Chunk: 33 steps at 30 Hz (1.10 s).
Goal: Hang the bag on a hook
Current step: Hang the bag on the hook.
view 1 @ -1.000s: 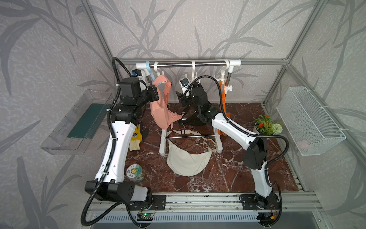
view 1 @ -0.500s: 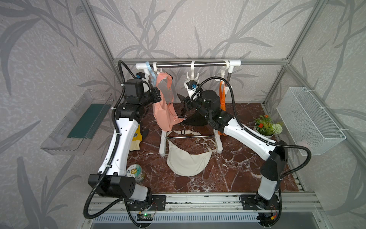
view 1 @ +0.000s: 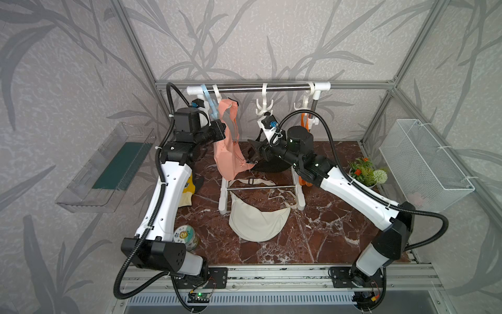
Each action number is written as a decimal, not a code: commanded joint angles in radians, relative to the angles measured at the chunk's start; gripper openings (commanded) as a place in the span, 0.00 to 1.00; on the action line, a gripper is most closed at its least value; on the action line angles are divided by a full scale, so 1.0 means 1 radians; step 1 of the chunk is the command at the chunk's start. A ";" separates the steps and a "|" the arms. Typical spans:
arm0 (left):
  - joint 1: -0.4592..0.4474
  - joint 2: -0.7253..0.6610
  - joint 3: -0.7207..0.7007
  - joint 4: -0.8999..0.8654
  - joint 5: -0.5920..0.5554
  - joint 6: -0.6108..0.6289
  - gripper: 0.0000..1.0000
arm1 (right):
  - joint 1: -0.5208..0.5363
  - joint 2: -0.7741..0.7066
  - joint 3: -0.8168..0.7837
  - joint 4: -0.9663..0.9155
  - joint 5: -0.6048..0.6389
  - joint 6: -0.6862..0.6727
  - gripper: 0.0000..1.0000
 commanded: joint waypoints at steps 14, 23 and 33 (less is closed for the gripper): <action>-0.037 -0.059 -0.062 0.066 0.043 0.027 0.49 | -0.019 -0.180 -0.153 -0.158 -0.026 0.022 0.77; -0.047 -0.182 -0.185 0.194 0.008 0.113 0.70 | -0.032 -0.228 -0.210 -0.179 -0.011 0.026 0.78; -0.046 -0.489 -0.505 0.513 -0.195 0.211 0.76 | -0.027 -0.317 -0.456 -0.364 0.137 0.176 0.75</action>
